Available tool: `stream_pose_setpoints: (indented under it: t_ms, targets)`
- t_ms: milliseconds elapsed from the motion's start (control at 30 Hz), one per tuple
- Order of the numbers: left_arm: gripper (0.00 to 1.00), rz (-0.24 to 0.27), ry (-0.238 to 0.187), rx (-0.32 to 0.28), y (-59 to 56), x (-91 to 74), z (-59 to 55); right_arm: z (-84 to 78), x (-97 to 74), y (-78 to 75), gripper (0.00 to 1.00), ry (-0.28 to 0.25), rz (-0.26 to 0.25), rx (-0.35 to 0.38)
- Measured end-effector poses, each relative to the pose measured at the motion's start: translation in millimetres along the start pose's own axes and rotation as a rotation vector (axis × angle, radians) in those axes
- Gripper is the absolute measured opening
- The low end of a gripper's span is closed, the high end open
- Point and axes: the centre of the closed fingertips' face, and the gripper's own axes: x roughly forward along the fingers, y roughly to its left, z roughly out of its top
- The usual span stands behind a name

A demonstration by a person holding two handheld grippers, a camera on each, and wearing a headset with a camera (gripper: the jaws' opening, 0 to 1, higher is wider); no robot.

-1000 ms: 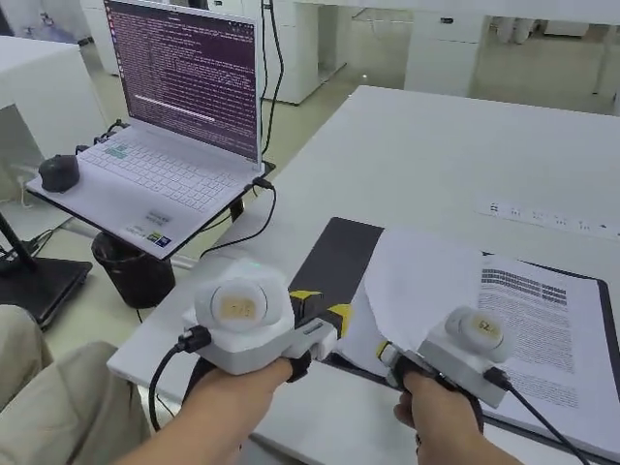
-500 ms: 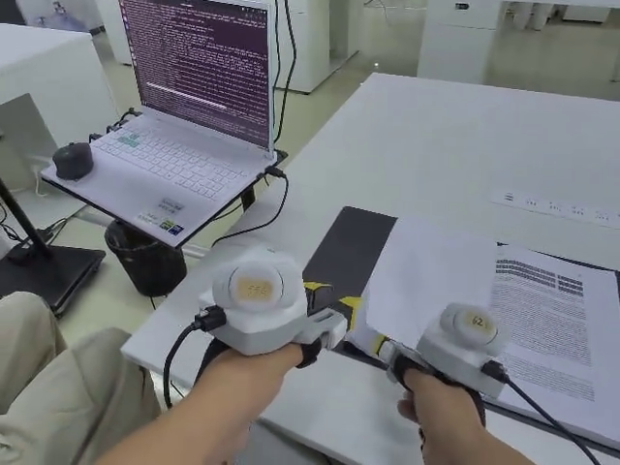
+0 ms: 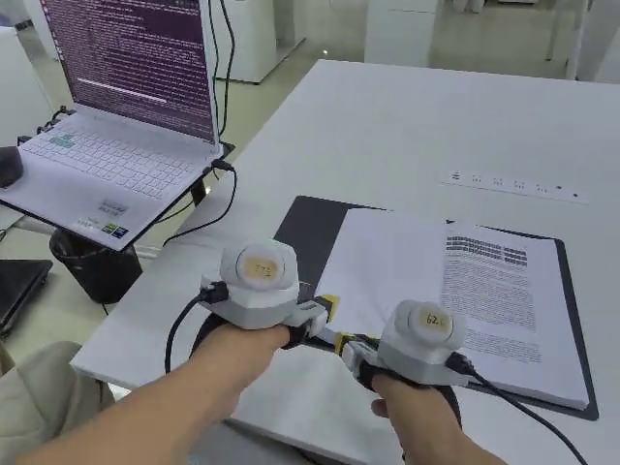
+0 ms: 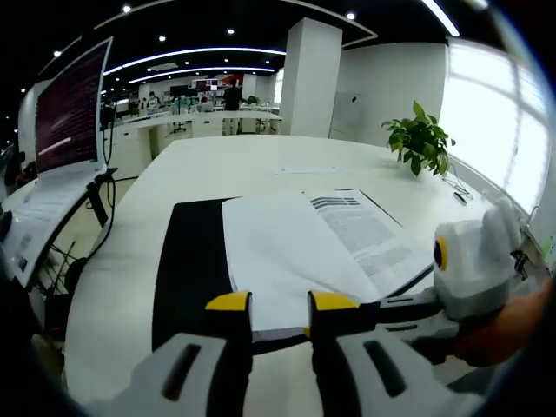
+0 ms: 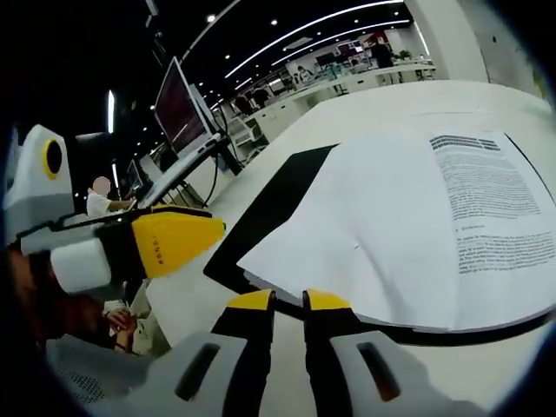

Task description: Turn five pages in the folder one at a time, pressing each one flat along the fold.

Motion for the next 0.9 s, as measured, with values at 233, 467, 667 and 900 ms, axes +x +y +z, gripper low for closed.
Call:
stream_pose_setpoints:
  t_ms: [233, 467, 667, 900]
  targets:
    - [0.26, 0.023, 0.044, 0.019, 2.5, 32.0, -24.9, 20.5, -20.8, -30.1, 0.05, -0.069, -0.057, 0.009]
    - [0.30, 0.073, 0.024, -0.001, 7.0, 50.2, -39.3, 31.8, -29.7, -57.8, 0.02, -0.096, -0.099, 0.030]
    - [0.31, 0.106, 0.055, 0.019, 6.4, 52.9, -62.9, 40.1, -25.8, -79.4, 0.00, -0.108, -0.126, 0.027]
    - [0.29, 0.108, -0.054, 0.053, 7.0, 49.1, -58.9, 53.6, -16.9, -104.9, 0.00, -0.136, -0.133, 0.044]
